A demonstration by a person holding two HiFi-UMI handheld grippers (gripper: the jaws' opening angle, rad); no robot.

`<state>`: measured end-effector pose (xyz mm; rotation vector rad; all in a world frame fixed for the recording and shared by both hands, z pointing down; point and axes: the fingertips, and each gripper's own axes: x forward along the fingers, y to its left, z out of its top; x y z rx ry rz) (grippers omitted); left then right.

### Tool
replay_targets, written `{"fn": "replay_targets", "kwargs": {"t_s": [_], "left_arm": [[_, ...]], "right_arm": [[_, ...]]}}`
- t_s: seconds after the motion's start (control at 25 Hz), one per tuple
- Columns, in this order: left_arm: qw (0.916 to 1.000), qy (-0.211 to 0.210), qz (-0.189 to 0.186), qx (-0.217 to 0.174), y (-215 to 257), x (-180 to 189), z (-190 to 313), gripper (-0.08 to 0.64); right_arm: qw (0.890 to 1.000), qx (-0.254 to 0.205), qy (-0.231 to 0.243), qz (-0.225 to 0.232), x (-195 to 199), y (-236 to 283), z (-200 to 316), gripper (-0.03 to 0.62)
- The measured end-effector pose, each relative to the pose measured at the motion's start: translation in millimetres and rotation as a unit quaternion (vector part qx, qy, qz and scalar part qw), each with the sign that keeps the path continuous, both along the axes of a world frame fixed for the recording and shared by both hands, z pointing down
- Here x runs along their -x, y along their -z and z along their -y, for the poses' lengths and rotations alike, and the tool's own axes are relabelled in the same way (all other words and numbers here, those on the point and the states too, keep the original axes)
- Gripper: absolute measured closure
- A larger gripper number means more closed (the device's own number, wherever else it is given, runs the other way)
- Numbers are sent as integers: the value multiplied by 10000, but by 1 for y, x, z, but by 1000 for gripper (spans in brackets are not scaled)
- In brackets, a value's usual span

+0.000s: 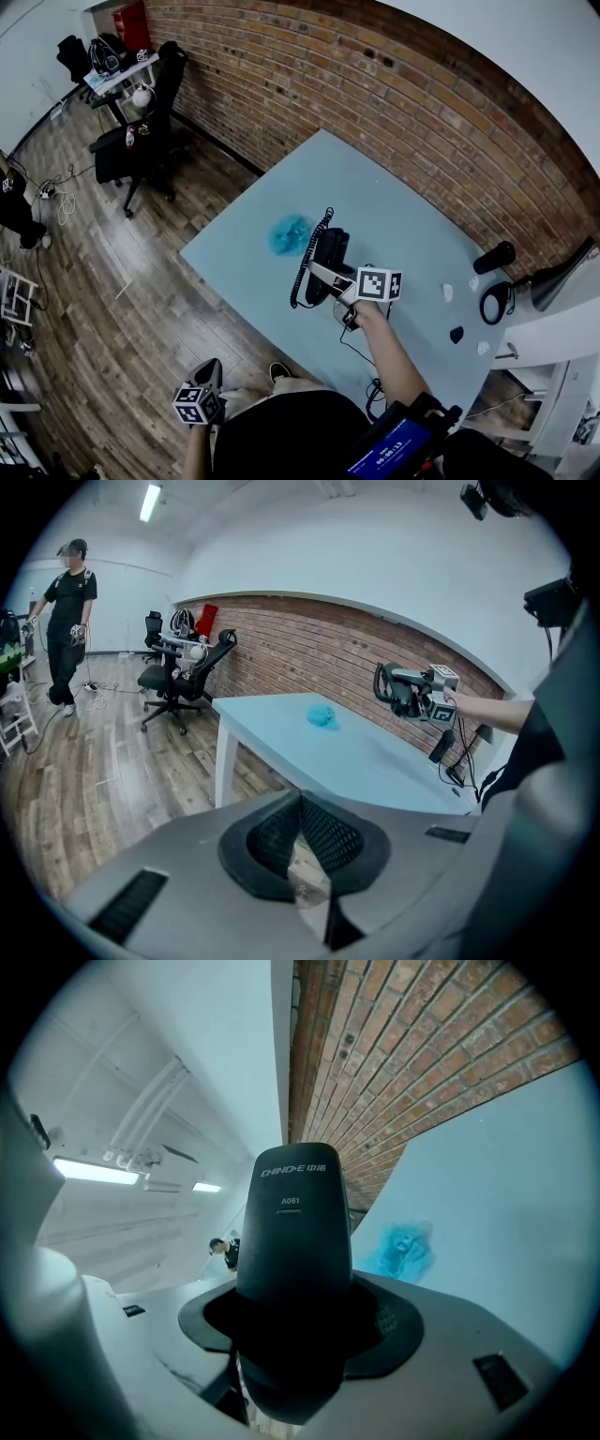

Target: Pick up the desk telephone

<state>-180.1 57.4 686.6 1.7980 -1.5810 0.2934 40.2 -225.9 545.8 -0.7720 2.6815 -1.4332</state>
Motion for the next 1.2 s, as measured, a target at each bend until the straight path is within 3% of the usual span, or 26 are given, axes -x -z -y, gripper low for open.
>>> {"fn": "replay_targets", "kwargs": {"t_s": [0.84,1.04,1.2], "left_arm": [[9994,-209,-230,155,-9,-19,9,551],[9995,-226,-163,129,-13,-19,11,551],[9995,-256,-113,114,-14,-18,13,551]], "right_arm": [[9884,-1075,-181,1054,-7,144,-9,318],[9883,-1429,-69,522,1,145,-13,318],[9907,-1289,78,418,1,135,-20,318]]}}
